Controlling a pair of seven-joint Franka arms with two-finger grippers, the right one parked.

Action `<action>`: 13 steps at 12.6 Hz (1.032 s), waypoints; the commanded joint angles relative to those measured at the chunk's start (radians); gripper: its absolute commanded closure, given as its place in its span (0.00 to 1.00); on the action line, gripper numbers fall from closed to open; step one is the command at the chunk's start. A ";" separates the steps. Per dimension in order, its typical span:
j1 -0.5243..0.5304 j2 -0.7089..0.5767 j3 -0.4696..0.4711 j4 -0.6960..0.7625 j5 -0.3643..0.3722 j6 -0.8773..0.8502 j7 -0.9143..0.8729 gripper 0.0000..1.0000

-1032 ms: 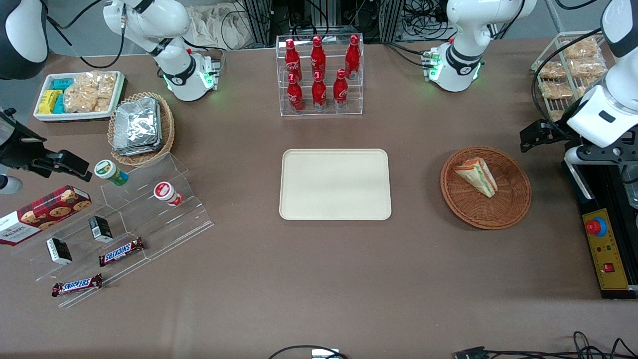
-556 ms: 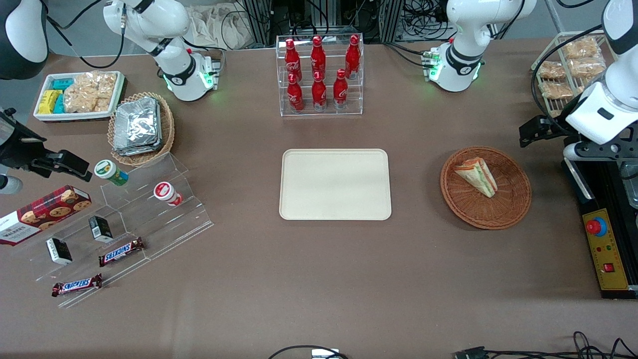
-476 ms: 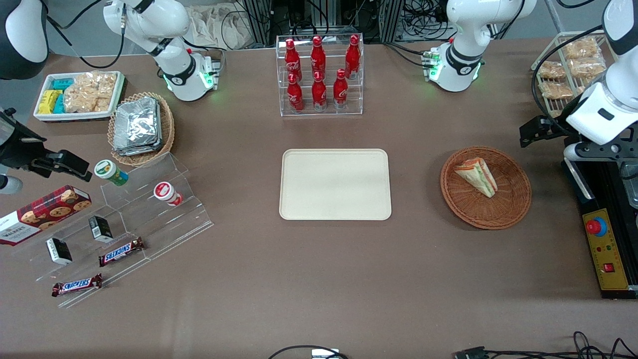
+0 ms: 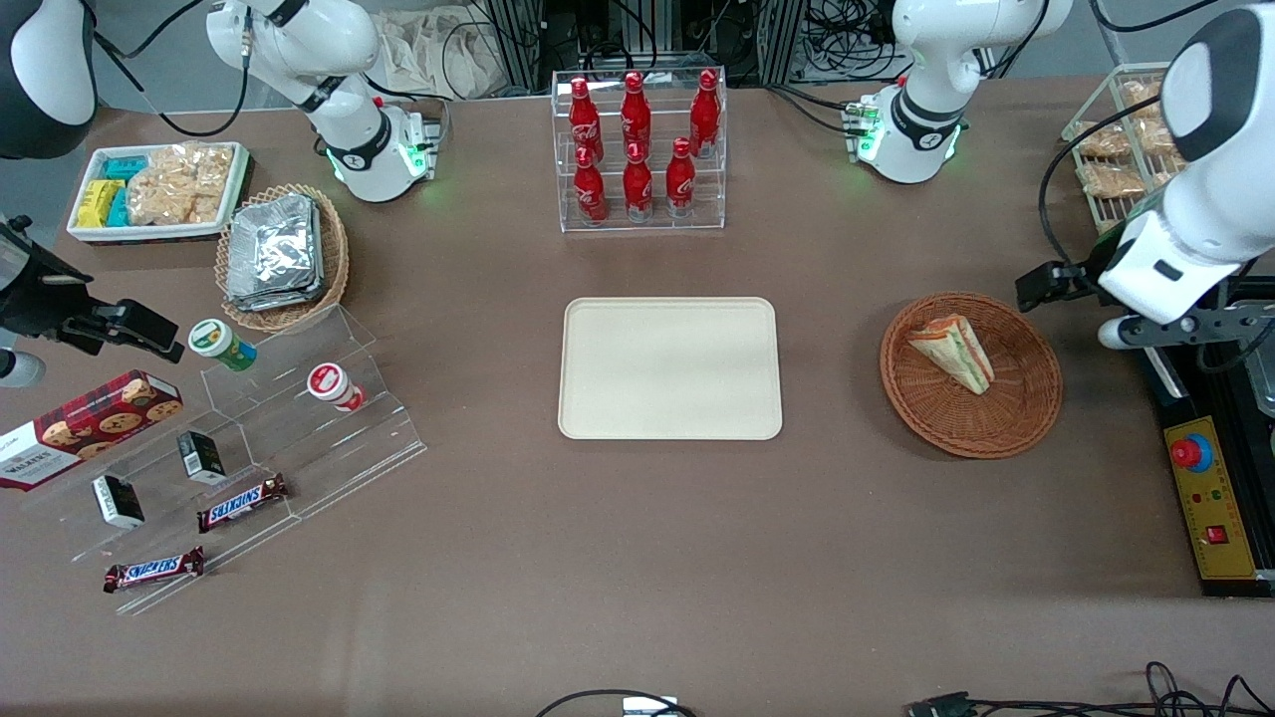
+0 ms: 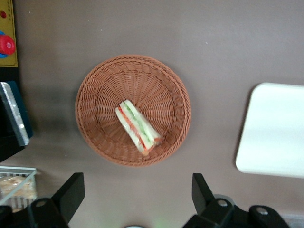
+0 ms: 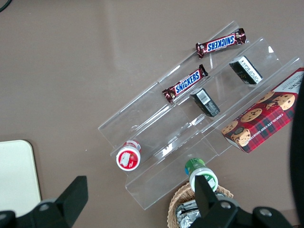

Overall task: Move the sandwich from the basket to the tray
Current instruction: 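Move the left gripper over the sandwich in the wicker basket, then lower the open left gripper around the sandwich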

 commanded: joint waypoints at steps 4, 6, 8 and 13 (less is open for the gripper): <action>-0.007 -0.136 -0.001 -0.373 0.011 0.302 -0.178 0.00; -0.007 -0.137 -0.001 -0.454 0.011 0.383 -0.227 0.00; -0.007 -0.137 -0.001 -0.519 0.009 0.460 -0.262 0.00; -0.002 -0.100 0.001 -0.665 0.009 0.709 -0.334 0.00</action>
